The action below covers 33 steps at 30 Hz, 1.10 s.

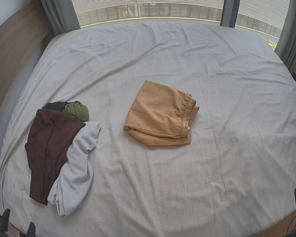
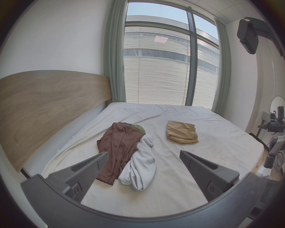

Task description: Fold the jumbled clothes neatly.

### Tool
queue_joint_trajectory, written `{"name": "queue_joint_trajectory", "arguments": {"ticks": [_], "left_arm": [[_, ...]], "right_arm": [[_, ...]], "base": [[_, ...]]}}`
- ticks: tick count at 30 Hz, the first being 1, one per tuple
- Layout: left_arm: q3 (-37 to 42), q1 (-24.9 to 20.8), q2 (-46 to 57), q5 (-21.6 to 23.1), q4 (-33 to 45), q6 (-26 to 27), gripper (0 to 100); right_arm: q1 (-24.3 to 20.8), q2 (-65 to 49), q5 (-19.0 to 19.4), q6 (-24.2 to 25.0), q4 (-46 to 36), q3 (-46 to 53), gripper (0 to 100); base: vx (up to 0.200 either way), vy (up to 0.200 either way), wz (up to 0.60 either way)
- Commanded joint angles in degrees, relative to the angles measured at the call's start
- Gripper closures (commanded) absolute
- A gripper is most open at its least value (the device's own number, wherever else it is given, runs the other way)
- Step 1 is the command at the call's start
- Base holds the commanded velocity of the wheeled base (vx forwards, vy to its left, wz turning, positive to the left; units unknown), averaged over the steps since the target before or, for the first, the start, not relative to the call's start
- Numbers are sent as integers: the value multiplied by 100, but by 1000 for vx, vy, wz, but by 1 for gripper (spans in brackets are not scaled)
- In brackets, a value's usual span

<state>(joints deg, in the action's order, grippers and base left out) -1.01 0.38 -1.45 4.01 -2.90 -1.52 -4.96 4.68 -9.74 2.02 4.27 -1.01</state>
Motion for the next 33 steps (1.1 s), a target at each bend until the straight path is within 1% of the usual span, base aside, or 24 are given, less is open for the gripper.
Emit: {"name": "queue_joint_trajectory", "arguments": {"ticks": [1,4,5,7,8,12,14,16,17,19,20,22,23,25,28,32,33], "left_arm": [[101,15,48,-340,246,152,0],[101,-20,119,-348,343,179,0],[101,-20,119,-348,273,170,0],[101,-20,119,-348,290,170,0],[101,-20,119,-348,290,161,0],[101,-20,119,-357,290,152,0],[101,-20,119,-357,290,152,0],[101,-20,119,-366,290,152,0],[101,-20,119,-366,290,152,0],[101,-20,119,-357,290,152,0],[101,-20,119,-357,290,152,0],[101,-20,119,-366,290,152,0],[101,-20,119,-366,290,152,0],[101,-20,119,-366,290,152,0],[101,-20,119,-366,290,152,0],[101,-20,119,-366,290,144,0],[101,-20,119,-366,290,144,0]], "right_arm": [[549,-380,95,-545,-31,101,0],[531,-398,183,-554,-31,101,0],[487,-468,429,-378,-22,101,0],[479,-468,464,17,-5,101,0],[479,-468,455,53,-5,101,0],[487,-468,464,17,-14,101,0],[496,-468,535,-194,-14,101,0],[487,-468,710,-238,-14,101,0],[479,-468,895,-229,-14,101,0],[479,-468,1097,-211,-14,101,0],[479,-468,1097,-211,-14,101,0],[487,-468,1062,61,-14,101,0],[487,-468,1009,61,-22,101,0],[496,-468,921,-71,-22,101,0],[514,-468,763,-510,-14,101,0],[514,-468,552,-466,-14,101,0],[514,-468,561,-422,-14,101,0]], "base": [[0,0,0],[0,0,0],[0,0,0],[0,0,0],[0,0,0],[0,0,0],[0,0,0],[0,0,0],[0,0,0],[0,0,0],[0,0,0],[0,0,0],[0,0,0],[0,0,0],[0,0,0],[0,0,0],[0,0,0]]}}
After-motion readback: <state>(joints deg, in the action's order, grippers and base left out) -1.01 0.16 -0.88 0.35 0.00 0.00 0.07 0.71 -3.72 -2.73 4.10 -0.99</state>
